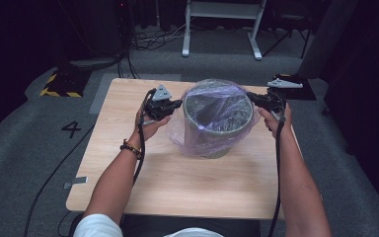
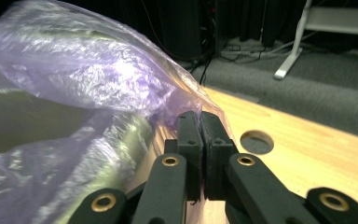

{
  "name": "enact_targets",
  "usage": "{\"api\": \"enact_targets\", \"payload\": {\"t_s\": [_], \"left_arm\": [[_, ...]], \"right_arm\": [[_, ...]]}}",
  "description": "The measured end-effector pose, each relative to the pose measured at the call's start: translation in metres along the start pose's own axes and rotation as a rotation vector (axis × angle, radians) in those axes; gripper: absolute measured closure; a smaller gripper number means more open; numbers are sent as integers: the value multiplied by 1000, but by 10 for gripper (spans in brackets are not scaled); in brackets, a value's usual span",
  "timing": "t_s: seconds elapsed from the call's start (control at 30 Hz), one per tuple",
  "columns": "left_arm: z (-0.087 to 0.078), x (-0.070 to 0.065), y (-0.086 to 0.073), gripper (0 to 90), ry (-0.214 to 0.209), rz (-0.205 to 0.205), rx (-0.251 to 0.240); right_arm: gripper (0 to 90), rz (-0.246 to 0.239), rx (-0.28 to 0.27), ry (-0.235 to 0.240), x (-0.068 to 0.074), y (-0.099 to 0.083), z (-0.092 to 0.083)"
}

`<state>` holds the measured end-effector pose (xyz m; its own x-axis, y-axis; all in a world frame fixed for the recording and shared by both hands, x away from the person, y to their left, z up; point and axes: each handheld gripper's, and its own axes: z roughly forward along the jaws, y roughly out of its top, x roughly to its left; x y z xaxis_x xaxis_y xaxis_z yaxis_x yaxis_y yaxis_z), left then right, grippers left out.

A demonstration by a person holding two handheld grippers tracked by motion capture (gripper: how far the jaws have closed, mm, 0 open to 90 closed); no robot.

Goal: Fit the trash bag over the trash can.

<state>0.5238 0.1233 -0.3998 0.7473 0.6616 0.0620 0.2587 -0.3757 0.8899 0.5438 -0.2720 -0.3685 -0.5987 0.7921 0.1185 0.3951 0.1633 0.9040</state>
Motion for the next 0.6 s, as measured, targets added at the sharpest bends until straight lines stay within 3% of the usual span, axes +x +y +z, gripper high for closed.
{"api": "enact_targets", "payload": {"t_s": [0.03, 0.07, 0.2, 0.33, 0.6], "left_arm": [[0, 0, 0, 900, 0, 0, 0], [12, 1, -6, 900, 0, -8, 42], [27, -2, -14, 900, -16, -26, 70], [36, -8, -17, 900, -6, -5, 93], [38, -17, -28, 900, -45, -13, 101]], "right_arm": [[879, 4, 3, 4, -1, -1, 2], [878, 7, 11, 7, -1, -3, 3], [876, 1, 35, 18, 1, -8, 9], [878, 15, 44, 14, -1, -11, 14], [878, 33, 105, 21, -1, -28, 22]]}}
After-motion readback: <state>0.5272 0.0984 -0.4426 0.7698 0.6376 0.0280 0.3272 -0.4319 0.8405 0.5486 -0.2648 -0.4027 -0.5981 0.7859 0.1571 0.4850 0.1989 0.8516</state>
